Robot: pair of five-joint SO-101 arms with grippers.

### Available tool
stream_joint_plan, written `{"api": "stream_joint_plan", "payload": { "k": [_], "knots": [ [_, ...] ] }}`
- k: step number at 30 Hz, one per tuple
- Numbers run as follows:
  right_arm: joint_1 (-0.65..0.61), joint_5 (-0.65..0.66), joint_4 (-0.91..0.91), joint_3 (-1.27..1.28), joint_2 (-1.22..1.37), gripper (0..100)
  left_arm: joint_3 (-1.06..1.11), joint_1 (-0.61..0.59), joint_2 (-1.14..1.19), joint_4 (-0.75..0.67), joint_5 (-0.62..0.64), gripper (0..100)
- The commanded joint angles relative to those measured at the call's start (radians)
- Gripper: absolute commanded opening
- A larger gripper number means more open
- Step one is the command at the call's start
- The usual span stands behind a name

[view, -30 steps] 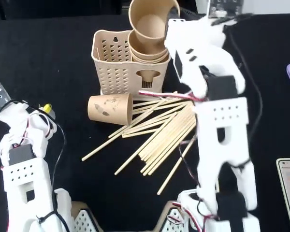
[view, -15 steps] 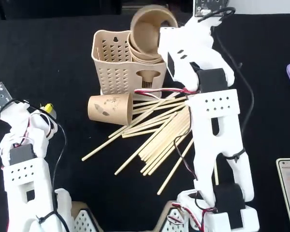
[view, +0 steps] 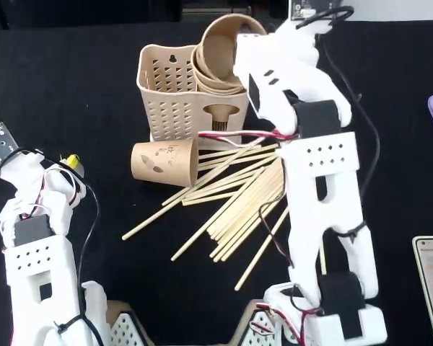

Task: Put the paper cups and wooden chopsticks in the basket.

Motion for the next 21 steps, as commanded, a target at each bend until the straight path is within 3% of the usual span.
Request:
{"api": "stream_joint_plan", "payload": {
  "k": [1, 6, 14, 17, 21],
  "knots": [
    [-0.015, 0.003, -0.124, -0.019, 0.027, 15.2, -0.007, 0.008, -0.021, -0.02, 0.008, 19],
    [-0.032, 0.003, -0.219, -0.019, 0.071, 15.2, -0.007, 0.008, -0.021, -0.017, 0.006, 19],
    [-0.034, -0.003, -0.069, -0.004, -0.033, 14.9, -0.007, 0.008, -0.021, -0.014, 0.005, 19],
    [-0.043, 0.005, 0.026, 0.047, -0.085, 2.5, -0.007, 0.008, -0.021, -0.015, 0.005, 19],
    [-0.041, 0.121, -0.011, 0.188, -0.143, 1.0, -0.007, 0.008, -0.021, -0.017, 0.003, 19]
  ]
}}
